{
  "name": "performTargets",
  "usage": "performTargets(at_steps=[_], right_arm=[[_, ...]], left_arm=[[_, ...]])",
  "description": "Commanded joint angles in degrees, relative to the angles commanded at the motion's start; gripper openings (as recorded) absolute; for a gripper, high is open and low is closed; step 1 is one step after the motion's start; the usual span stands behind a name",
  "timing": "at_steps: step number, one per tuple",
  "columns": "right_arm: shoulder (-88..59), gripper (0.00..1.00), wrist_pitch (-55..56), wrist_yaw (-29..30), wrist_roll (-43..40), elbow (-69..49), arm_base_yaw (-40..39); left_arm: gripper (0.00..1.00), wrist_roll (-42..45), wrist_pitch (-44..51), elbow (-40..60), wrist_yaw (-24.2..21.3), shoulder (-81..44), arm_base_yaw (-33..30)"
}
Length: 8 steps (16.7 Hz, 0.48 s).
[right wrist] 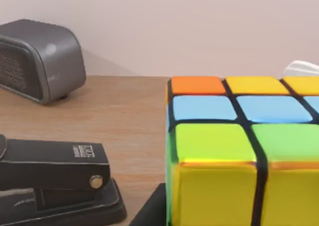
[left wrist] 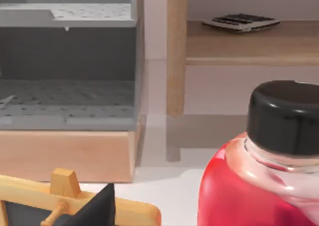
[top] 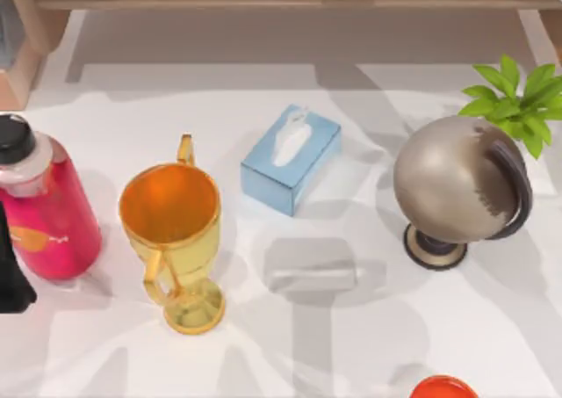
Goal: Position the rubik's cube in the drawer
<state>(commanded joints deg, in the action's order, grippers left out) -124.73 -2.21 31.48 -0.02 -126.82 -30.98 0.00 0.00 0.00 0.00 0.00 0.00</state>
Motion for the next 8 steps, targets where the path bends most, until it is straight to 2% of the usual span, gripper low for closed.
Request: performTargets(at_steps=[8], right_arm=[[2.5, 0.00, -1.9, 2.4, 1.0, 0.9, -1.2]], left_arm=[[1.00, 0.0, 0.0, 0.0, 0.0, 0.0, 0.0]])
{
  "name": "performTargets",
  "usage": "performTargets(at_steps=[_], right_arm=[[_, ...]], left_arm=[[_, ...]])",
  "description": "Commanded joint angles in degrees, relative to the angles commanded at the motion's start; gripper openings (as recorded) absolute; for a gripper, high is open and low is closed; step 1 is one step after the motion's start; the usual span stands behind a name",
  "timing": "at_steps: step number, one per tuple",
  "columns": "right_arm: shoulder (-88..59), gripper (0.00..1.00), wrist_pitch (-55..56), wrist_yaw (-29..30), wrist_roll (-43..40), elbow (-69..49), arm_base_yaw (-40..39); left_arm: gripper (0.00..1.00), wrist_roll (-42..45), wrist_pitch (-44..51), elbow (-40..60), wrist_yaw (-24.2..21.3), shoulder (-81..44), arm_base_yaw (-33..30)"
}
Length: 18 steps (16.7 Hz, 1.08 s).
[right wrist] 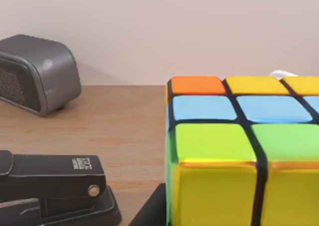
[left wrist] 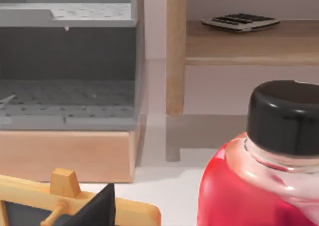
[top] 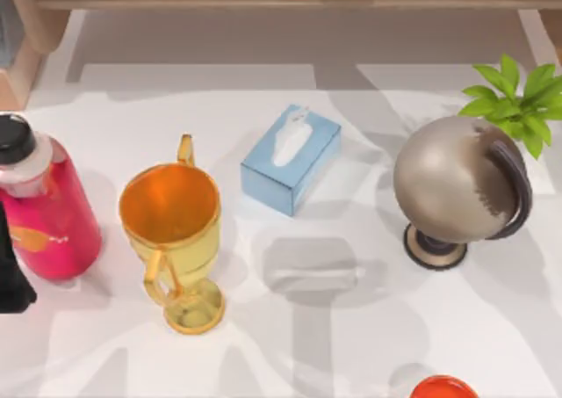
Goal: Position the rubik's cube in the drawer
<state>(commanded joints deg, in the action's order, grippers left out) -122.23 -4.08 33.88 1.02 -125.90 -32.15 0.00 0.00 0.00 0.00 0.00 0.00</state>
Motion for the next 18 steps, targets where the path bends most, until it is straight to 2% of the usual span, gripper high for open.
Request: performTargets(at_steps=[4, 7, 12, 18], right_arm=[[0.6, 0.00, -1.6, -0.5, -0.3, -0.7, 0.6], [3.5, 0.00, -8.5, -1.9, -1.7, -2.3, 2.2], [9.6, 0.00, -29.5, -6.0, -5.8, -6.0, 8.0], [12.1, 0.00, -58.9, -12.5, -12.1, -11.0, 20.0]], left_arm=[[1.00, 0.0, 0.0, 0.0, 0.0, 0.0, 0.0], [1.00, 0.0, 0.0, 0.0, 0.0, 0.0, 0.0], [1.00, 0.0, 0.0, 0.0, 0.0, 0.0, 0.0], [1.00, 0.0, 0.0, 0.0, 0.0, 0.0, 0.0]])
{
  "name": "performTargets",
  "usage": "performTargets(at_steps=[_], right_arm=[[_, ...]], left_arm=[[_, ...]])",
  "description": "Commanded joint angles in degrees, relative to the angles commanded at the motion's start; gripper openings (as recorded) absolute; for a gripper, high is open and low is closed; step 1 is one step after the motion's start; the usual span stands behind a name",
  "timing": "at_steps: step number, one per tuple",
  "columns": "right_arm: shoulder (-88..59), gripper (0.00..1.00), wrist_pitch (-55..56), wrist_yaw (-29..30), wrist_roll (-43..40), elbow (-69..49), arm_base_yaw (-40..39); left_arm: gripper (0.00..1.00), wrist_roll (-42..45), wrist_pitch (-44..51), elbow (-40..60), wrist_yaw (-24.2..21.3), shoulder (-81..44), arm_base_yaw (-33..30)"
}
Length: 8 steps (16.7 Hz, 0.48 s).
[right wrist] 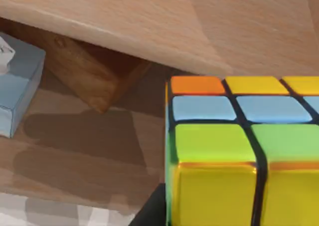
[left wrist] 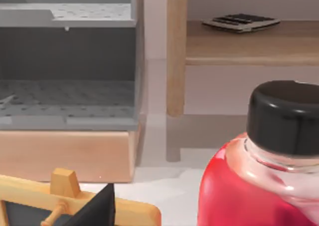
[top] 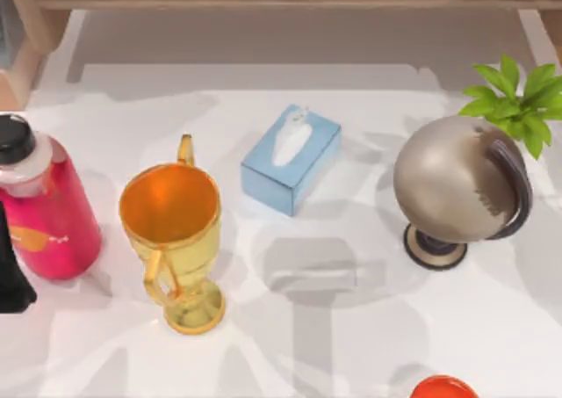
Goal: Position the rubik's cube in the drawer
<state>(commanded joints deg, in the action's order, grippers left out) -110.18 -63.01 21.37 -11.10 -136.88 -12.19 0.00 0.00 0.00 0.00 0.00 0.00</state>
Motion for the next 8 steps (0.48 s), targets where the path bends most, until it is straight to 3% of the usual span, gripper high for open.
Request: performTargets(at_steps=[8], right_arm=[[-17.2, 0.00, -24.9, -10.0, -6.9, -7.7, 21.0]], left_arm=[[1.00, 0.0, 0.0, 0.0, 0.0, 0.0, 0.0]])
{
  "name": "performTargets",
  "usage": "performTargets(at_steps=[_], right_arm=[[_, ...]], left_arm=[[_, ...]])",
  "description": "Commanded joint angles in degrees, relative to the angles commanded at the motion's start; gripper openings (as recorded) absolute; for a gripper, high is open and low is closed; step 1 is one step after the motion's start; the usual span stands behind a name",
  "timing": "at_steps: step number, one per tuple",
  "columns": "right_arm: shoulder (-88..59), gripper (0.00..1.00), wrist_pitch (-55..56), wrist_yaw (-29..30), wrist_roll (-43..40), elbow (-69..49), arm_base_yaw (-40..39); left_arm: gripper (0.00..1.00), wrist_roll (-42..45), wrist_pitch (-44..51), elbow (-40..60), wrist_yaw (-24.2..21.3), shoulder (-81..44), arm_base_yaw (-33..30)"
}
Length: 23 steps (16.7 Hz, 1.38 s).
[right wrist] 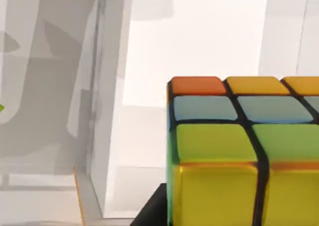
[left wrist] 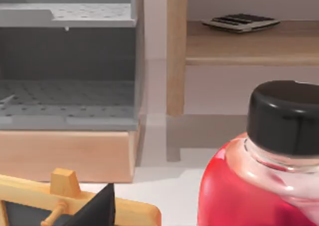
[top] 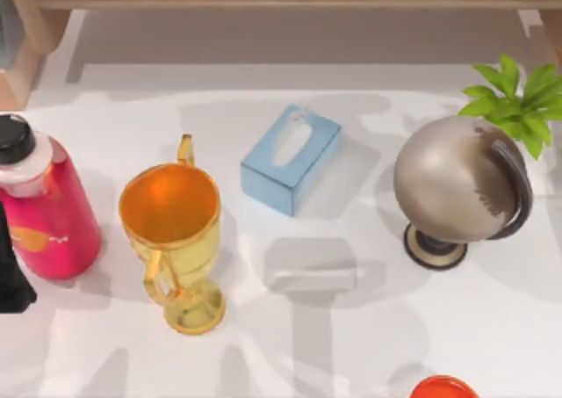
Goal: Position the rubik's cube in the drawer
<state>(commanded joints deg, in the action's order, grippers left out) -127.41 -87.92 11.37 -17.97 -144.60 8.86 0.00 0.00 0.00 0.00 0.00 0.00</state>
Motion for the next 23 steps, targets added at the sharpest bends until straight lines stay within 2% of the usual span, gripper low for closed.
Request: performTargets(at_steps=[7, 11, 16, 23], right_arm=[[-21.0, 0.00, -3.7, -8.4, -2.4, -8.7, 11.4], [-26.7, 0.00, -3.5, -11.2, -2.5, -11.0, 12.9], [-26.8, 0.00, -3.5, -11.2, -2.5, -11.0, 12.9], [-26.8, 0.53, -3.5, -11.2, -2.5, -11.0, 12.9]], left_arm=[[1.00, 0.0, 0.0, 0.0, 0.0, 0.0, 0.0], [1.00, 0.0, 0.0, 0.0, 0.0, 0.0, 0.0], [1.00, 0.0, 0.0, 0.0, 0.0, 0.0, 0.0], [1.00, 0.0, 0.0, 0.0, 0.0, 0.0, 0.0]])
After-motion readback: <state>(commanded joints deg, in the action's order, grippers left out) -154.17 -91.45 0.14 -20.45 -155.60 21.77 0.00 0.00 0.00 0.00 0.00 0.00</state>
